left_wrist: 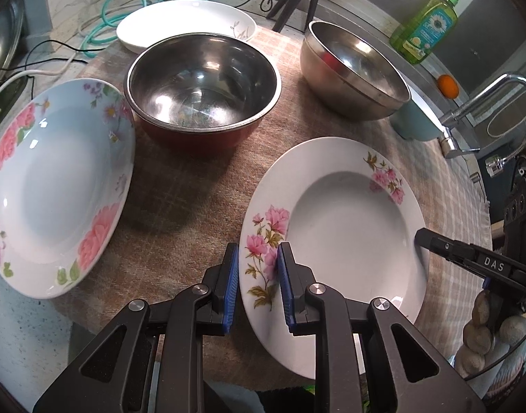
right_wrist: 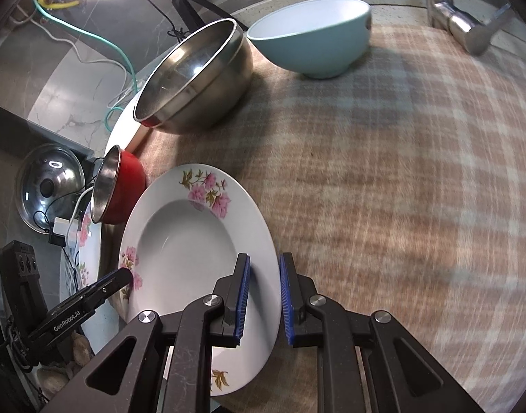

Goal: Organize plates and bowls

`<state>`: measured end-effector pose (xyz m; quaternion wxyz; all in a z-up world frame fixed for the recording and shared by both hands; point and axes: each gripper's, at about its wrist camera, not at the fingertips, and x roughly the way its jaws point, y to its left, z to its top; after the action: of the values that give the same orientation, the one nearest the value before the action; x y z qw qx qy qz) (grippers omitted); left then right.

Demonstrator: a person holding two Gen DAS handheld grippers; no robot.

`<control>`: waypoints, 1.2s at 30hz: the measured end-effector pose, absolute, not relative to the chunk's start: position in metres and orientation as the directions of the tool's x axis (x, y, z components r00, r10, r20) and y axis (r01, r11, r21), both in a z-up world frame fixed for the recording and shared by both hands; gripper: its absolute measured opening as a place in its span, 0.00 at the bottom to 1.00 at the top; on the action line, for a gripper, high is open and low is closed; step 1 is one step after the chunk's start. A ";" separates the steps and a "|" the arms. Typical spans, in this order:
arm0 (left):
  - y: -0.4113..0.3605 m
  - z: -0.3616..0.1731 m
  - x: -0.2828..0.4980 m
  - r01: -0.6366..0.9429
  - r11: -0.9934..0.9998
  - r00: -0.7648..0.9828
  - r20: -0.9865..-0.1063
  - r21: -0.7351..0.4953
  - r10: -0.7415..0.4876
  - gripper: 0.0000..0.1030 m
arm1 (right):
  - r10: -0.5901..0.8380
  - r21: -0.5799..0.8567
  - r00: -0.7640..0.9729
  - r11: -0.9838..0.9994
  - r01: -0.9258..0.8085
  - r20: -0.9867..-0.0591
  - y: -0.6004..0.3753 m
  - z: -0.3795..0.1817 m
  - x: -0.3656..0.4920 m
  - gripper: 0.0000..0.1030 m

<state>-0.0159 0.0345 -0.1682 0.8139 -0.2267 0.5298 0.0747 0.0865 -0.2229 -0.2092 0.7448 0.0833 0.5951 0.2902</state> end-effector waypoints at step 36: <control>0.045 -0.146 -0.029 -0.316 0.909 0.460 -0.882 -0.271 -0.103 0.21 | 0.488 0.403 0.244 0.855 -0.327 -0.838 -0.238 -0.180 0.060 0.34</control>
<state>-0.0288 0.0452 -0.1465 0.8298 -0.2031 0.5158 0.0642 0.0599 -0.2377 -0.1802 0.7852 0.0721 0.5576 0.2594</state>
